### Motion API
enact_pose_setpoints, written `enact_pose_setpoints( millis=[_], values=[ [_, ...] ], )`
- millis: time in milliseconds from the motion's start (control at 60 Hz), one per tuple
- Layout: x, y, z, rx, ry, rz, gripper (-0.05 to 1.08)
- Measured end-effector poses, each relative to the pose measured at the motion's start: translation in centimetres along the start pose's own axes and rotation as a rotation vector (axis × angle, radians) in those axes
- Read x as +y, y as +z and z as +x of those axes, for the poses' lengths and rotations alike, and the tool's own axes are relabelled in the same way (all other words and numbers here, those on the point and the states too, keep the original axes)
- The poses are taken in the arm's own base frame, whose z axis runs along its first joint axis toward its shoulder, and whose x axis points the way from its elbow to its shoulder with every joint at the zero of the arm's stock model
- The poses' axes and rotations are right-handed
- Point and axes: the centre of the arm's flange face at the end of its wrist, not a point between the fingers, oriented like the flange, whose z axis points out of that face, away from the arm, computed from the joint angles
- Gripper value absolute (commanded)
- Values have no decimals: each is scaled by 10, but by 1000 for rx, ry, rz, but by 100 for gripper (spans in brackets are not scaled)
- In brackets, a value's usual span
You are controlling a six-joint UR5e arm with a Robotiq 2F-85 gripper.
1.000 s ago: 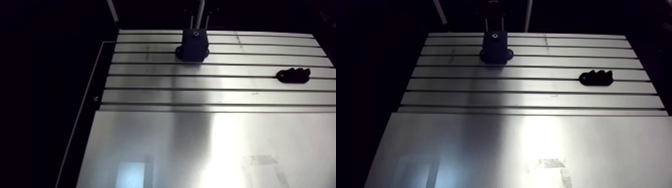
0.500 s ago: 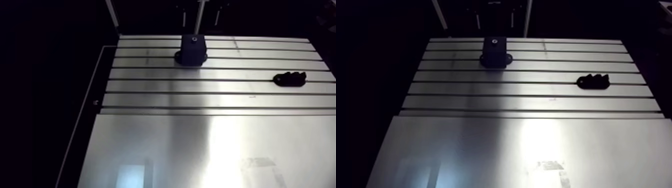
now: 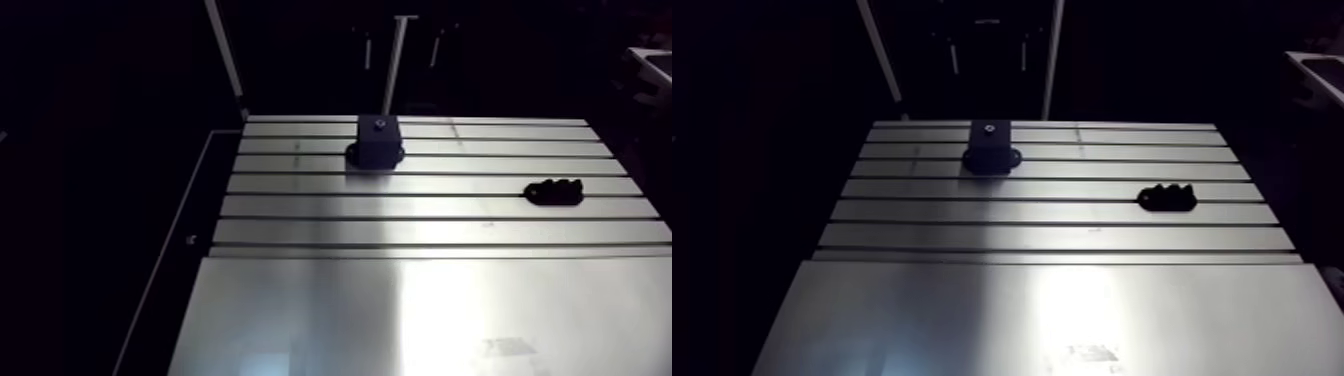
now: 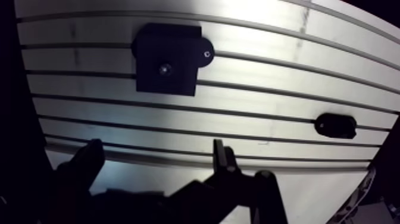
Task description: Pick up the M10 bolt and insert it into the hole until fully seated.
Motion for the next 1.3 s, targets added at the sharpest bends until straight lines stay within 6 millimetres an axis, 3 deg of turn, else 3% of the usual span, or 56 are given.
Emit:
enact_pose_setpoints(
  millis=[750,1300],
  values=[
    [31,-93,-108,133,88,-7,0],
    [33,-108,-136,200,105,-1,0]
  ],
)
